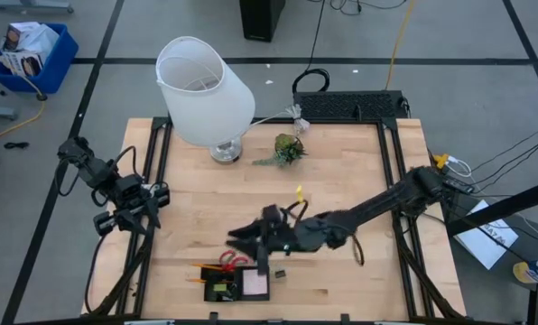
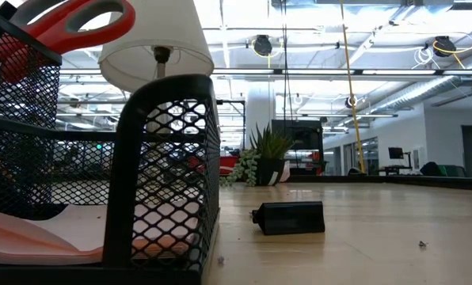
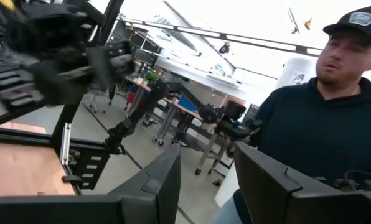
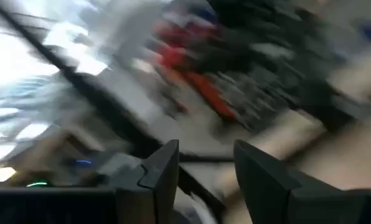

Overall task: Pick and place office supplies into organizer
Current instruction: Put the black binder clip into the mesh desk organizer, then put the black clip into the mesh desk organizer

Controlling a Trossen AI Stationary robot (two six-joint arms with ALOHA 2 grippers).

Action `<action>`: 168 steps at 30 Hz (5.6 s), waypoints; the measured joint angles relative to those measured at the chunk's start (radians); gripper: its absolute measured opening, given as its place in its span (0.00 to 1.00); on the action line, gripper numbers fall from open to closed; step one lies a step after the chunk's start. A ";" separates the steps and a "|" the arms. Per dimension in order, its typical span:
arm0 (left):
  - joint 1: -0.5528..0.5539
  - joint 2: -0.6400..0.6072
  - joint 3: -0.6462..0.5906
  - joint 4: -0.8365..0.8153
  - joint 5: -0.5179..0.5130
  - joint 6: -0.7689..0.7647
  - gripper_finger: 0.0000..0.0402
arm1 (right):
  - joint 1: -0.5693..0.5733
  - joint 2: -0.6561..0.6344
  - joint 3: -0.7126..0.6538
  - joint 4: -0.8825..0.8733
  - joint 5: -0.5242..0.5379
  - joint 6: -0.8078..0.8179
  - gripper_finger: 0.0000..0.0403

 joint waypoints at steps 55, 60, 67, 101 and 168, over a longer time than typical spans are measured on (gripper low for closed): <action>0.000 0.005 0.000 -0.080 0.026 0.078 0.38 | 0.065 0.267 0.031 -0.985 -0.441 1.030 0.52; 0.000 0.005 0.000 -0.095 0.026 0.079 0.38 | 0.074 0.266 0.032 -0.978 -0.389 1.037 0.52; 0.000 0.006 0.000 -0.099 0.026 0.075 0.38 | 0.073 0.281 0.032 -0.987 -0.391 1.010 0.52; 0.000 0.006 0.000 -0.089 0.027 0.048 0.38 | 0.064 0.335 0.034 -1.043 -0.458 0.656 0.28; 0.000 0.006 0.000 -0.076 0.025 0.079 0.38 | -0.157 0.253 0.032 -0.941 -0.421 0.669 0.59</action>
